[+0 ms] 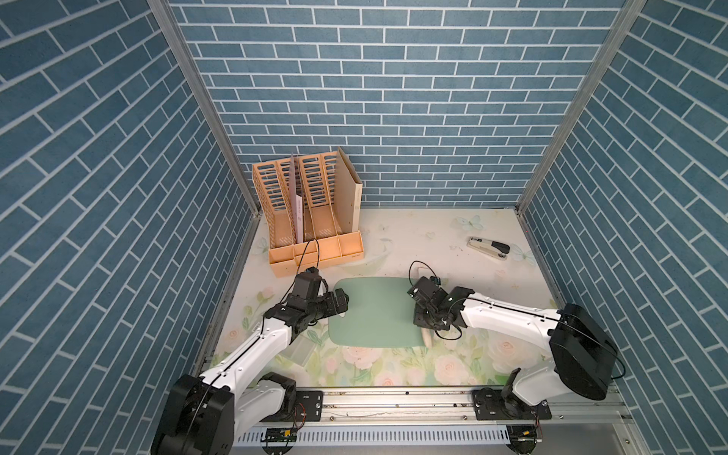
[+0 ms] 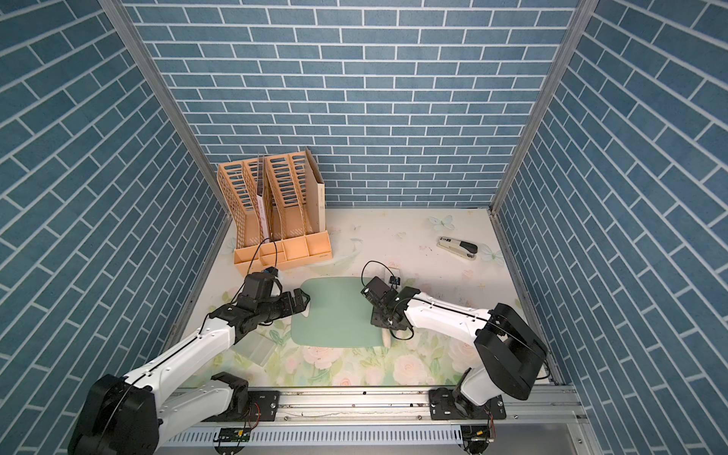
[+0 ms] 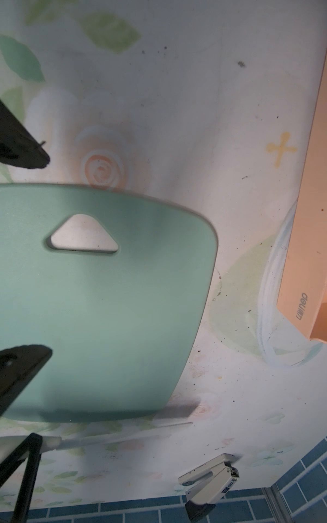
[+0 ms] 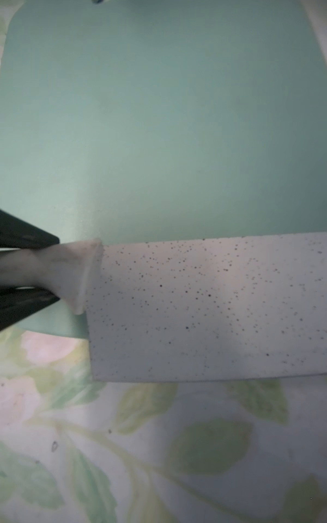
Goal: Align the knife with the edge of the cutting board
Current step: Move the work surface to the center of the board.
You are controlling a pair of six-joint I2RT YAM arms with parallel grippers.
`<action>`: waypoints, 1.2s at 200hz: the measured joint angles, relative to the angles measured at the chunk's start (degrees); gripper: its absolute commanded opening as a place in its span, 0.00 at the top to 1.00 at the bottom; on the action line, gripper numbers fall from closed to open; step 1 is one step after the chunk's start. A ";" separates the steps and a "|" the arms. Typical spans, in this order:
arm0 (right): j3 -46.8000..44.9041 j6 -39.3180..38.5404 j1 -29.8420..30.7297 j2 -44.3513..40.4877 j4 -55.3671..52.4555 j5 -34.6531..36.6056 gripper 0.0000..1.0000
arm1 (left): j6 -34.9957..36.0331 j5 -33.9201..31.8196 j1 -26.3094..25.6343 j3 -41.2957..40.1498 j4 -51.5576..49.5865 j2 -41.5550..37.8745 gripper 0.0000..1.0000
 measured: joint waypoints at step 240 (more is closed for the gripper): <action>0.59 13.49 16.22 5.92 -4.42 5.97 1.00 | 12.74 -6.23 0.55 16.22 -11.93 -6.01 0.00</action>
